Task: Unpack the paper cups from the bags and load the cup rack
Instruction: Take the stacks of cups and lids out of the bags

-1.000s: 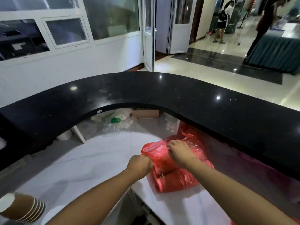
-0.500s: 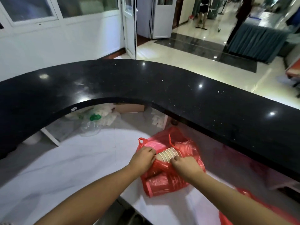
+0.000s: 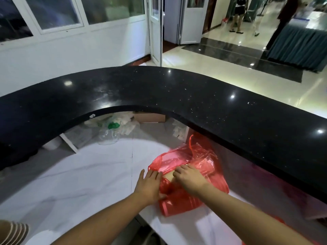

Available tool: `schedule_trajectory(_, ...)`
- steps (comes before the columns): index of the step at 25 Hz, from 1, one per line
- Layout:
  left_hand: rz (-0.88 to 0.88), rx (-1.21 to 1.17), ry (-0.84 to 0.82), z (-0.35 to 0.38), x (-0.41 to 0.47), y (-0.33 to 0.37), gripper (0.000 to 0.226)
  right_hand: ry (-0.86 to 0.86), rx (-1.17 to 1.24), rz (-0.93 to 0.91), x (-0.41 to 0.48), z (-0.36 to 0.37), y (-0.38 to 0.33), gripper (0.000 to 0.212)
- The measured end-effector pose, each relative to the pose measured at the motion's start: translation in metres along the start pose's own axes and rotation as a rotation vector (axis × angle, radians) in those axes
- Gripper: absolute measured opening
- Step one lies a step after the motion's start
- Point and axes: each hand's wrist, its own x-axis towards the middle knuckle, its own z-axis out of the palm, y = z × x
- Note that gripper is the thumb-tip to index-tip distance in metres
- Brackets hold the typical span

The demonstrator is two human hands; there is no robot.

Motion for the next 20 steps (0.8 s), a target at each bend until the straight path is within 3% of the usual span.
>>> schedule_trajectory(5,0.008,-0.137,0.068,0.039,-0.018,-0.015,0.083,-0.316,-0.010,-0.104,0.038,0.012,-0.012,0.022)
schedule_trajectory(8,0.086,-0.182,0.138,0.057,-0.025,-0.028,0.062,-0.302,0.004,-0.110,0.049,0.016,-0.014,0.035)
schedule_trajectory(12,0.177,-0.199,0.202,0.075,-0.032,-0.039,0.029,-0.391,0.039,-0.154,0.060,0.009,-0.010,0.033)
schedule_trajectory(20,0.153,-0.092,0.116,0.084,-0.038,-0.031,0.038,-0.552,-0.060,-0.234,0.070,0.006,-0.014,0.046)
